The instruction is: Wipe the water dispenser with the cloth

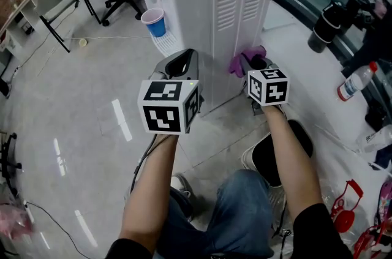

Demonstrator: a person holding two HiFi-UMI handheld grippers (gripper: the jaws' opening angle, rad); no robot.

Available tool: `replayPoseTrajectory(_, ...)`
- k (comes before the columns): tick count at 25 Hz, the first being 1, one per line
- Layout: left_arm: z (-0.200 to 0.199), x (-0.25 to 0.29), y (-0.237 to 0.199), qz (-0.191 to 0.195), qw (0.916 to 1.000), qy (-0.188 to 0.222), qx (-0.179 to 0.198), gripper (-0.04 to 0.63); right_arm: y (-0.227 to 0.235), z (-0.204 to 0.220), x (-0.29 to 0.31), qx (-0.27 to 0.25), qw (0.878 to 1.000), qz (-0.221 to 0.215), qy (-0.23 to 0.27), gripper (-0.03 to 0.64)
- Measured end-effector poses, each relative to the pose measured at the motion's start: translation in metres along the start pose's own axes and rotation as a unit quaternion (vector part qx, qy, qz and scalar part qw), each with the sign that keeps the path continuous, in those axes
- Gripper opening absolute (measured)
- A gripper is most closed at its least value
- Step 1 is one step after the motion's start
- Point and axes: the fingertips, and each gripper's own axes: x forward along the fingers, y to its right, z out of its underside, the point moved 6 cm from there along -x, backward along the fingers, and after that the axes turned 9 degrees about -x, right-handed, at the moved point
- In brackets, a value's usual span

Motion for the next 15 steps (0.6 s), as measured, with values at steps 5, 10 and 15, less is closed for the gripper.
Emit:
replayPoseTrajectory(5, -0.002, 0.005, 0.006, -0.001, 0.9993, 0.001, 0.037, 0.028, 0.000, 0.045, 0.016, 0.016, 0.999, 0.003, -0.031, 0.040)
replayPoseTrajectory(10, 0.000, 0.007, 0.004, 0.009, 0.9998, -0.004, 0.019, 0.028, 0.001, 0.086, 0.029, 0.037, 0.998, 0.009, -0.055, 0.040)
replayPoseTrajectory(15, 0.004, 0.004, 0.000, 0.005, 0.9997, -0.009, 0.023, 0.028, -0.003, 0.121, 0.040, 0.045, 0.996, 0.006, -0.083, 0.040)
